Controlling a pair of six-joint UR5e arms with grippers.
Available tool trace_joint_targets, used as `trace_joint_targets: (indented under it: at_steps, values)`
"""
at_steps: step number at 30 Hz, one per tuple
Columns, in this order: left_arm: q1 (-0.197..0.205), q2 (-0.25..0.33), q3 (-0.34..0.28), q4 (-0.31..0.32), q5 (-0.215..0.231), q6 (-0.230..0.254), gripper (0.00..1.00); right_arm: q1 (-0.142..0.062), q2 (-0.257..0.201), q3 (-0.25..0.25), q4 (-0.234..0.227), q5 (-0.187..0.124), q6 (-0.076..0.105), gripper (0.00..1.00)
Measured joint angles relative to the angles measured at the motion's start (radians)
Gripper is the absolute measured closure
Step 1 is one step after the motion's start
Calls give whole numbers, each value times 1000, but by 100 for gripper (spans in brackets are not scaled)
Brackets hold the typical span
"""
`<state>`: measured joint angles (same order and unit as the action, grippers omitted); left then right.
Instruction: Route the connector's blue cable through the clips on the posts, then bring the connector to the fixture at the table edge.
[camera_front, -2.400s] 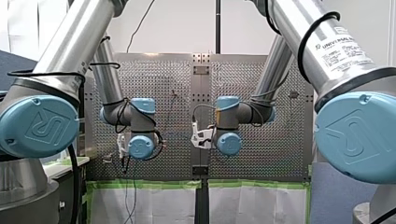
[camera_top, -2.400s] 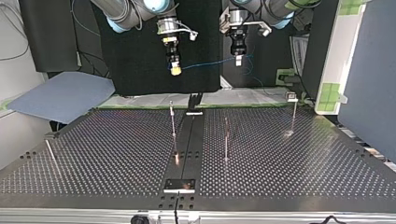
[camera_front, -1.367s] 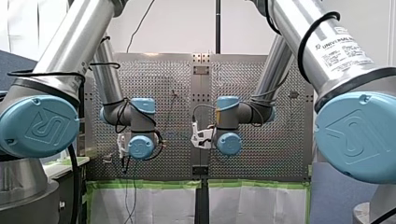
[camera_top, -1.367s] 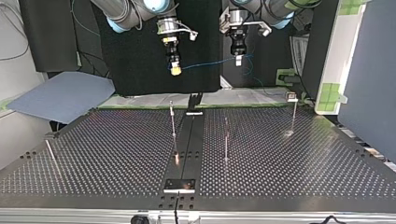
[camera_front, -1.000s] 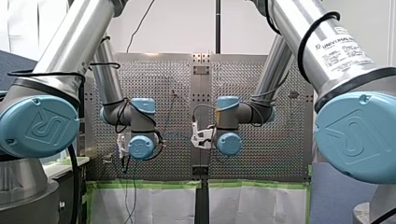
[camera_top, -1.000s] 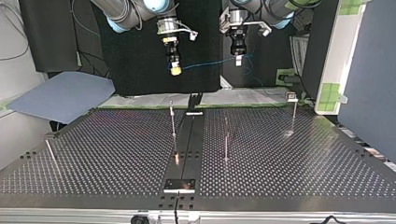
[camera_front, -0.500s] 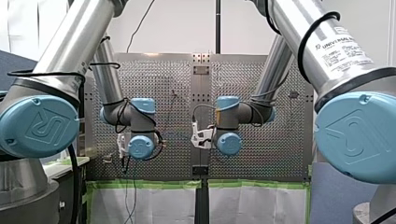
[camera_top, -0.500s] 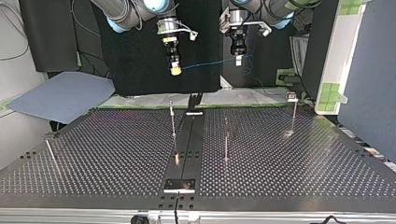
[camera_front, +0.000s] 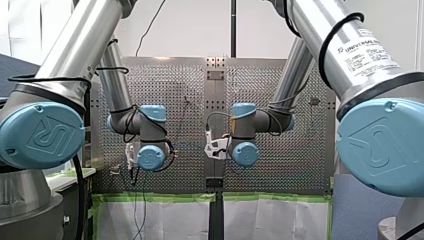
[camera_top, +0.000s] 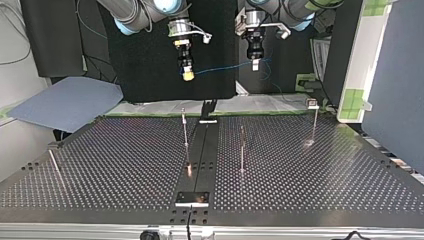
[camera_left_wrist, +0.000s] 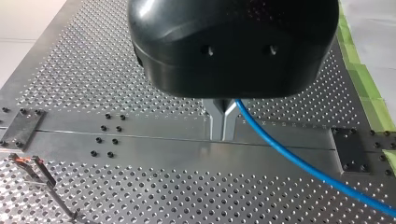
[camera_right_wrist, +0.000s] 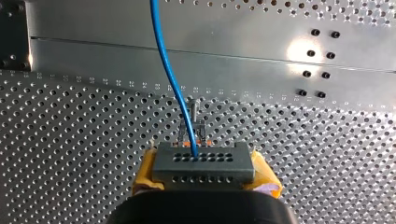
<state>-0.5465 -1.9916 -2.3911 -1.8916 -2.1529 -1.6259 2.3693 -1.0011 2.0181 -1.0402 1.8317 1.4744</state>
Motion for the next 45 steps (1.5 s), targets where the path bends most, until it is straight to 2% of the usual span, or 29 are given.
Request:
trace_joint_targets:
  at_steps: [22,27,37,45]
  values:
    - [0,0,0,0,-1,0,100,-4,3,-3,2,-2,-1,100]
    - [8,-13,-8,4,9,-1,100,-18,37,-7,12,-3,-1,100]
    - [12,-60,-13,6,15,-2,100,-20,119,-8,14,-3,-1,100]
    - [9,-61,0,-8,22,13,100,-20,133,-8,14,-3,-1,100]
